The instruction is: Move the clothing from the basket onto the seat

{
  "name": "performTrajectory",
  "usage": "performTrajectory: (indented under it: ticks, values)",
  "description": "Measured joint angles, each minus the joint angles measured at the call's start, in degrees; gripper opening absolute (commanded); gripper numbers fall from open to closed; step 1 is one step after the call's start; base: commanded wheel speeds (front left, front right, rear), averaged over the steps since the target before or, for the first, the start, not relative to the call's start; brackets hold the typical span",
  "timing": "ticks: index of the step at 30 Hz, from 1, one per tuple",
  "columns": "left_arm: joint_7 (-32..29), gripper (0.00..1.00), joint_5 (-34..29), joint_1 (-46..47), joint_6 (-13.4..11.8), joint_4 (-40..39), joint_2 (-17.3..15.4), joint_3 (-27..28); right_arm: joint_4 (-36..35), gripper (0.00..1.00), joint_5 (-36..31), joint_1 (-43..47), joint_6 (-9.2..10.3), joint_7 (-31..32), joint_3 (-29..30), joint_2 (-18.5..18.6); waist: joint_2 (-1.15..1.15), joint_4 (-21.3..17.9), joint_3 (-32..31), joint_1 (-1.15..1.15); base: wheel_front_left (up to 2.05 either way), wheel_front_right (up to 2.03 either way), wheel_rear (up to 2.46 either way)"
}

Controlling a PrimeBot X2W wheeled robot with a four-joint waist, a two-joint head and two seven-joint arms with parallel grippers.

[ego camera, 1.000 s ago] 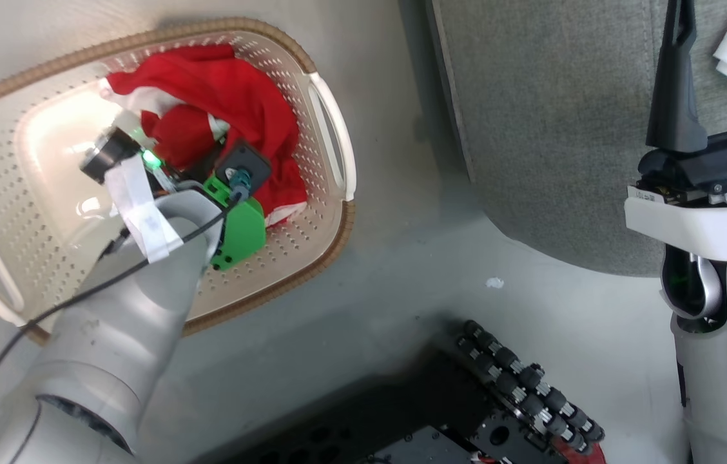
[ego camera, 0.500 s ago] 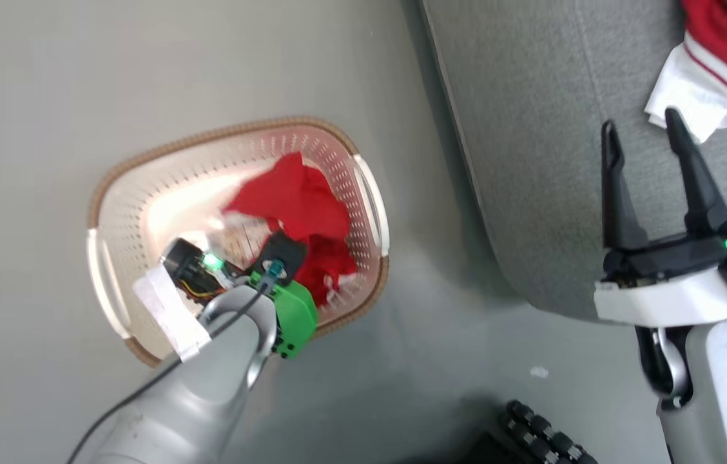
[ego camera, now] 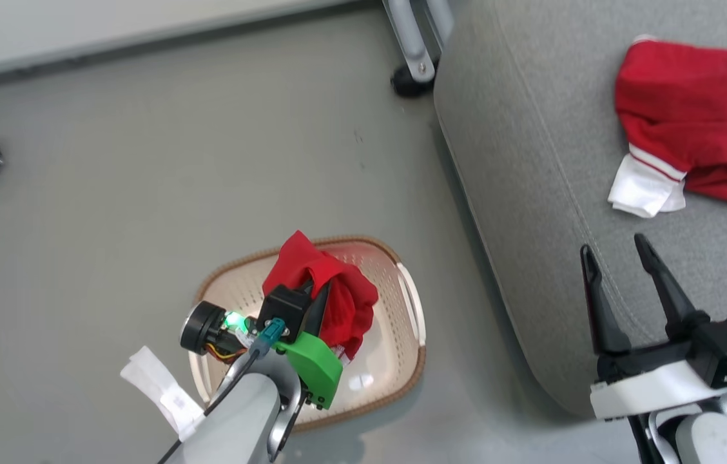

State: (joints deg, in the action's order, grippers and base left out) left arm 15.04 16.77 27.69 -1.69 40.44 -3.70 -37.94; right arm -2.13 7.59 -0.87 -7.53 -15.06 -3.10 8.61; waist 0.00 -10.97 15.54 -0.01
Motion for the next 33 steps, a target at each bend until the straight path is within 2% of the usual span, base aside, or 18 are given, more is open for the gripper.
performTrajectory:
  ticks: [8,14,22,33]
  values:
    - [0.0,0.0,-2.3,-3.7,0.1,-9.4,-0.3,3.2,0.1,1.0,-0.2,4.3,0.0,0.0,-1.1,-0.1,0.0,2.7,-10.2,0.0,0.0,0.0,0.0]
    - [0.0,0.0,-3.1,-4.7,0.6,-14.9,-0.3,5.2,0.0,1.0,-0.1,5.5,0.0,0.0,-2.0,-0.3,0.0,5.2,-15.3,0.0,0.0,0.0,0.0]
    - [0.0,0.0,-2.6,-5.2,1.7,-18.6,0.4,5.8,0.1,1.0,0.1,6.3,0.0,0.0,-4.1,-0.3,0.0,7.3,-17.3,0.0,0.0,0.0,0.0]
    - [0.0,0.0,-0.6,-3.2,2.8,-22.5,0.7,1.6,1.4,1.0,1.9,2.3,0.0,0.0,-13.0,0.2,0.0,7.4,-16.6,0.0,0.0,0.0,0.0]
